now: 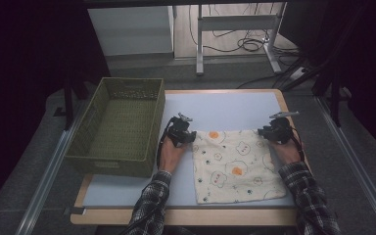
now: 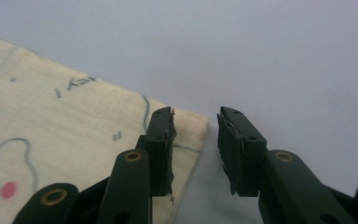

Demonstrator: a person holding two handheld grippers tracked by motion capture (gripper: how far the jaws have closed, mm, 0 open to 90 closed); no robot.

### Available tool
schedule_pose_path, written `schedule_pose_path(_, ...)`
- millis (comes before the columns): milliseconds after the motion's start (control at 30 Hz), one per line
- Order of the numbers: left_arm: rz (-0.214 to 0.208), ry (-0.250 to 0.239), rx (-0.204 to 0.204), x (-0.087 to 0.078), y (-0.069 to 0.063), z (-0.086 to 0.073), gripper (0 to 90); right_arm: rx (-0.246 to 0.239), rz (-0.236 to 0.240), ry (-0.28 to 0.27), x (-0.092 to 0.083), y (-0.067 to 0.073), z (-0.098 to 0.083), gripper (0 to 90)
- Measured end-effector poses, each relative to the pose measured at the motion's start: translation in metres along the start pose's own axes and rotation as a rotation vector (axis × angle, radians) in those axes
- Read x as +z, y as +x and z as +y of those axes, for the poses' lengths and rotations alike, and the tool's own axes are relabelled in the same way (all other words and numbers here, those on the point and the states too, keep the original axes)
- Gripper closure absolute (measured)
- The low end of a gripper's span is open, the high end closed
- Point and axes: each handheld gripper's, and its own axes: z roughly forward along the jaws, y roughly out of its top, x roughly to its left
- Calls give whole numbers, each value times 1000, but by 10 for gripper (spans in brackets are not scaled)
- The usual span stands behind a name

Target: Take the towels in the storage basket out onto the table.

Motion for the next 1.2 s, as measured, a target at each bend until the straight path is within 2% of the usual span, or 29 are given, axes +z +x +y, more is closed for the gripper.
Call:
schedule_pose_path(33, 0, 0, 0, 0, 0, 0, 542, 0, 0, 0, 0, 0, 0, 656)
schedule_pose_path(67, -37, -15, -16, 1, 0, -1, 592, -2, 3, -5, 3, -1, 1, 675)
schedule_pose_path(100, -37, -15, -16, 1, 0, -1, 623, -2, 3, -5, 3, -1, 1, 675)
schedule_pose_path(133, -58, -29, -25, 2, -1, -2, 701, 13, 13, -1, 5, 0, 3, 744)
schedule_pose_path(167, -65, -33, -28, 2, -1, -2, 701, 13, 13, -1, 5, 0, 3, 744)
schedule_pose_path(200, -62, -32, -15, 2, -2, -1, 825, 21, 25, 6, 5, 2, 4, 824)
schedule_pose_path(233, -62, -32, -15, 2, -2, -1, 859, 21, 25, 6, 5, 2, 4, 824)
schedule_pose_path(333, 5, -32, 29, 5, -1, 6, 876, 11, 14, 20, 5, 4, 8, 868)
schedule_pose_path(367, 5, -32, 29, 5, -1, 6, 877, 11, 14, 20, 5, 4, 8, 868)
schedule_pose_path(400, 31, -48, 26, 4, 3, 12, 877, 10, 11, 6, 5, 3, 12, 869)
schedule_pose_path(433, 31, -48, 26, 4, 3, 12, 877, 12, 9, -3, 4, 3, 14, 869)
schedule_pose_path(467, 62, -69, 32, 2, 7, 23, 877, 18, 7, -15, 3, 3, 18, 869)
schedule_pose_path(500, 62, -69, 32, 2, 7, 23, 877, 18, 7, -15, 3, 3, 18, 869)
schedule_pose_path(533, 87, -86, 41, 0, 10, 33, 877, 19, 2, -40, -1, 3, 26, 868)
schedule_pose_path(567, 87, -86, 41, 0, 10, 33, 877, 19, 2, -40, -1, 3, 26, 868)
schedule_pose_path(600, 99, -95, 46, -3, 12, 43, 876, 16, -1, -50, -3, 4, 33, 868)
schedule_pose_path(767, 92, -102, 62, -6, 8, 45, 871, 5, 7, -43, -4, 7, 35, 868)
schedule_pose_path(900, 61, -101, 63, -10, 4, 35, 869, 6, 29, -44, -11, 9, 28, 868)
schedule_pose_path(1000, 23, -120, 44, -18, 0, 26, 868, 10, 46, -55, -24, 8, 19, 868)
schedule_pose_path(1100, 11, -129, 49, -23, -4, 22, 868, 5, 52, -60, -32, 10, 15, 868)
schedule_pose_path(1133, -5, -138, 55, -29, -10, 17, 868, 2, 59, -66, -39, 11, 9, 868)
schedule_pose_path(1200, -5, -146, 61, -32, -12, 14, 868, -6, 61, -69, -48, 14, 3, 868)
